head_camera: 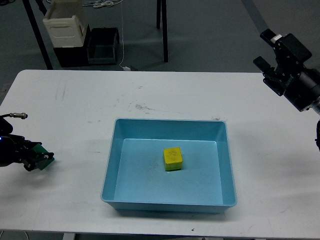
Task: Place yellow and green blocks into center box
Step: 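Lift the green block and lower it into the bin beside the yellow cube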
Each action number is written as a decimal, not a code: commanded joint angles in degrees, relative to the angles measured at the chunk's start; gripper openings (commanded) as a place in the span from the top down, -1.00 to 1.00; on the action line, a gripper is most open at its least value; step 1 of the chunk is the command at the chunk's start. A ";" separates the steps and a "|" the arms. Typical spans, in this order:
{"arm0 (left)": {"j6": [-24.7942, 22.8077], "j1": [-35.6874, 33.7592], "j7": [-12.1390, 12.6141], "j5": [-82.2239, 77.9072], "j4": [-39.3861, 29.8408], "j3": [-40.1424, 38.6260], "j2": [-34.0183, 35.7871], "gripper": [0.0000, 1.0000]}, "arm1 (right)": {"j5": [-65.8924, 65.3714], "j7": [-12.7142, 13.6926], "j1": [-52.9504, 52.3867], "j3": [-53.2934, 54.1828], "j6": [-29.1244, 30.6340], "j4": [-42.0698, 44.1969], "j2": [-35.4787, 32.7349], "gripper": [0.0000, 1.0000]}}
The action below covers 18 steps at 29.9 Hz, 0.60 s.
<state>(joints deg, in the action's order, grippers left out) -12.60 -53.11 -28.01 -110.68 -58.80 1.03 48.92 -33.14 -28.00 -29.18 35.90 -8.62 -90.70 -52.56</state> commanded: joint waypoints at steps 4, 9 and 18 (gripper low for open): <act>-0.06 -9.54 0.01 7.82 -0.87 -0.33 2.22 0.61 | 0.00 0.00 0.09 -0.04 0.01 0.08 -0.09 -0.98; -0.49 -16.05 0.01 13.46 -7.19 -0.33 7.23 0.60 | 0.00 0.00 1.23 -0.04 -0.34 0.17 0.18 -0.98; -1.72 -20.98 0.01 13.56 -19.41 -0.24 4.97 0.60 | 0.00 0.00 1.23 0.14 -6.14 1.40 0.44 -0.98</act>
<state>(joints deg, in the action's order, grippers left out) -13.47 -72.70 -28.02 -96.82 -75.58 0.72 55.63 -33.14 -28.00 -27.92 35.92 -12.99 -89.58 -52.16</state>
